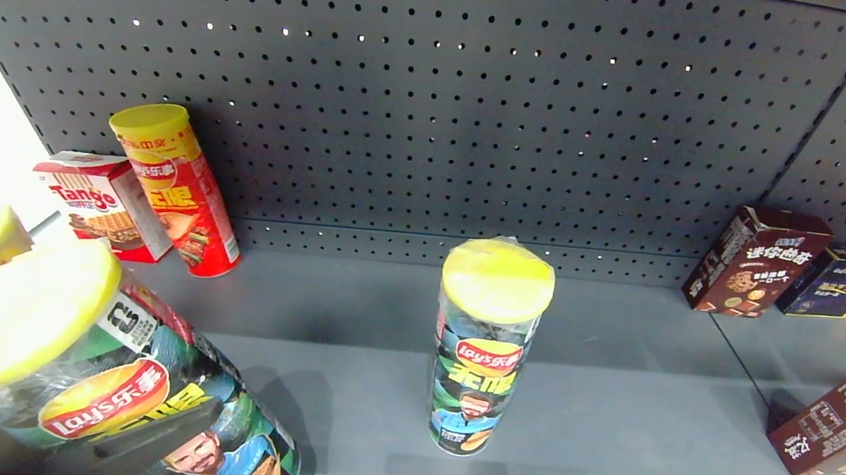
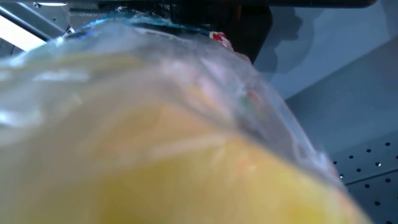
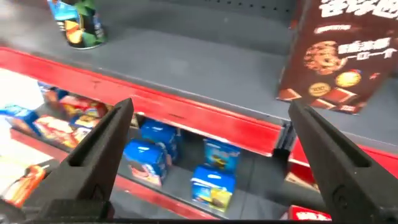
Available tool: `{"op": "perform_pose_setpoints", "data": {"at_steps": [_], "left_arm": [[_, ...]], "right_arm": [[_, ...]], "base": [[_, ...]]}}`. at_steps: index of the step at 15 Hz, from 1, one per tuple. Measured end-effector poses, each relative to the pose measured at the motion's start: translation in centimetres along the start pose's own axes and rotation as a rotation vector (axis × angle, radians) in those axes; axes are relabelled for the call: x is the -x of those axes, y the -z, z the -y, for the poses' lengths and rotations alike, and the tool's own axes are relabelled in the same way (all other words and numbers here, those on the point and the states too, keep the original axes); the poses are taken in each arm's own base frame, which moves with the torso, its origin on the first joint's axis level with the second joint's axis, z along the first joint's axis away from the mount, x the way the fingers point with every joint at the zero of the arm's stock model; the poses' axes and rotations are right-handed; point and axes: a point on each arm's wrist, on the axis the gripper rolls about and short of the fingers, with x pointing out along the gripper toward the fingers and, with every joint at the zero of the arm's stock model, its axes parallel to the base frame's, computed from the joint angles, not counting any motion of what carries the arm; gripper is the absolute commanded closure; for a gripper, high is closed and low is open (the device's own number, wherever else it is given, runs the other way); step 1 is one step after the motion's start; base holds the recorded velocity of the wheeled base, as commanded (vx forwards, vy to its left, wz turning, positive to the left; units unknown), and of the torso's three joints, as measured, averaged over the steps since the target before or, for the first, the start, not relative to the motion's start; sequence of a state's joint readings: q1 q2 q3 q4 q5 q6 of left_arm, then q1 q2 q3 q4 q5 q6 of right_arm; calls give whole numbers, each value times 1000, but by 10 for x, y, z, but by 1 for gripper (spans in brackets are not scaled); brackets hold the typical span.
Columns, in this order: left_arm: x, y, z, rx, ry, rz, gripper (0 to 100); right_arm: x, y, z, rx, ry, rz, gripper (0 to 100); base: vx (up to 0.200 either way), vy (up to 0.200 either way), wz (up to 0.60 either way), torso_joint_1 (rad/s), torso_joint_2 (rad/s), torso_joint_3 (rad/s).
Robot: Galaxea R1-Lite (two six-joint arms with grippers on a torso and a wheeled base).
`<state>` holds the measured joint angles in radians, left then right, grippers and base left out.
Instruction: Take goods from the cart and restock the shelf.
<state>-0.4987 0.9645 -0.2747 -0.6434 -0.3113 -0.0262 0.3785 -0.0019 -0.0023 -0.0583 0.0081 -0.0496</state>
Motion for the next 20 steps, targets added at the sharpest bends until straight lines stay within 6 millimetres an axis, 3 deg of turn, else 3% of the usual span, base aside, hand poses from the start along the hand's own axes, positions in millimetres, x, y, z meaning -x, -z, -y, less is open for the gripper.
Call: {"op": "perform_pose_setpoints", "data": {"at_steps": [5, 16, 20], "left_arm": [[0, 0, 0, -1, 1, 1, 100], [0, 5, 0, 5, 3, -13, 100], [-4, -1, 1, 0, 18, -4, 100]], "right_arm": [[-4, 0, 0, -16, 222, -66, 0], [-9, -1, -1, -14, 534, -172, 0], [-4, 0, -8, 5, 374, -70, 0]], "base": [[0, 0, 0, 0, 0, 0], [0, 0, 0, 0, 0, 0], [0, 0, 0, 0, 0, 0]]}}
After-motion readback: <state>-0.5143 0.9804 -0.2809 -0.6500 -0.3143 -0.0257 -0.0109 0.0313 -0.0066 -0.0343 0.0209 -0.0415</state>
